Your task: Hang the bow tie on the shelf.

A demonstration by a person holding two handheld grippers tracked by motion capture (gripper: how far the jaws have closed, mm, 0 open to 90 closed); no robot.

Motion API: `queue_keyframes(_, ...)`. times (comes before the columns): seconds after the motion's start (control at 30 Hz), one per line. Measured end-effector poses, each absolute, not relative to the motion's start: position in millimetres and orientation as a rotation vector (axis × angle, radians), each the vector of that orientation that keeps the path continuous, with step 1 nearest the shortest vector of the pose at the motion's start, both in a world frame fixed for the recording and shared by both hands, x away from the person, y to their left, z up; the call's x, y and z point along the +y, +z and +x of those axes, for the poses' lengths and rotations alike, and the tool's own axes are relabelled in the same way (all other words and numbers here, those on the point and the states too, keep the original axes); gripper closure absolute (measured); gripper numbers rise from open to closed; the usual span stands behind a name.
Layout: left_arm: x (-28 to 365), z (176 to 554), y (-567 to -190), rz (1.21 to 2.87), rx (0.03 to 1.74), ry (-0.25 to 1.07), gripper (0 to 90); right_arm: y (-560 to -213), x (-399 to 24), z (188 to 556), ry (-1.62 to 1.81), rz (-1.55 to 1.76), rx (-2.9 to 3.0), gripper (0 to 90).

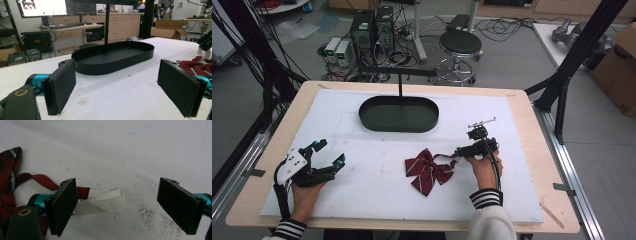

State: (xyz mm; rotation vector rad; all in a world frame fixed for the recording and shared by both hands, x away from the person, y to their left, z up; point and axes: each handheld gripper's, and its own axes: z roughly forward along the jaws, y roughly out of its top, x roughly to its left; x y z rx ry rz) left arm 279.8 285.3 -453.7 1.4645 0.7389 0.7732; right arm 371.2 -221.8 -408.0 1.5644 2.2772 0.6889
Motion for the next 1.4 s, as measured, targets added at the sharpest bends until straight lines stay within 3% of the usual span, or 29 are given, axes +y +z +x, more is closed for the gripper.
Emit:
queue_keyframes(0.93,285,280,-454,1.463,0.738,0.771,15.6,-408,-239,363,0.677,1.61,2.312,23.5)
queue_keyframes(1.1,285,280,-454,1.464,0.738,0.772,15.7,-409,-242,363,0.649,1.595,2.333,29.6)
queue_keyframes(1.4,285,280,-454,1.463,0.737,0.771,15.7,-413,-239,366,0.591,1.593,2.379,49.2)
